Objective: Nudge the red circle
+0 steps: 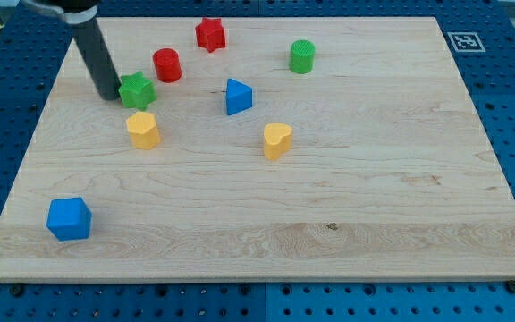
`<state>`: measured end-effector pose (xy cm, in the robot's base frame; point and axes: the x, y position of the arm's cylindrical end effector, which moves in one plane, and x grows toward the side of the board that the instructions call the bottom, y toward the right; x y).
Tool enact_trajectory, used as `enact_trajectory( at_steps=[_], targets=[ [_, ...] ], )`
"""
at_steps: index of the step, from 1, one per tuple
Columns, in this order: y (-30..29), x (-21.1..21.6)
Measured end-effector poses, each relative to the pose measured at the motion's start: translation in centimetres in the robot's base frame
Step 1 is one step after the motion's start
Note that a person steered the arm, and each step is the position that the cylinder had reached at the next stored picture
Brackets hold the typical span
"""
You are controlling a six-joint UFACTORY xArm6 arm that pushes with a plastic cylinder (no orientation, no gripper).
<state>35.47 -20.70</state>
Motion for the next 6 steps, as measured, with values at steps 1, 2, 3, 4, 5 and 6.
enact_trajectory(
  at_steps=[1, 2, 3, 4, 5, 6],
  targets=[
    [0.9, -2.1],
    [0.3, -2.2],
    [0.1, -4.5],
    [1.1, -5.1],
    [3.0, -4.5],
    [4.6, -3.1]
  ],
)
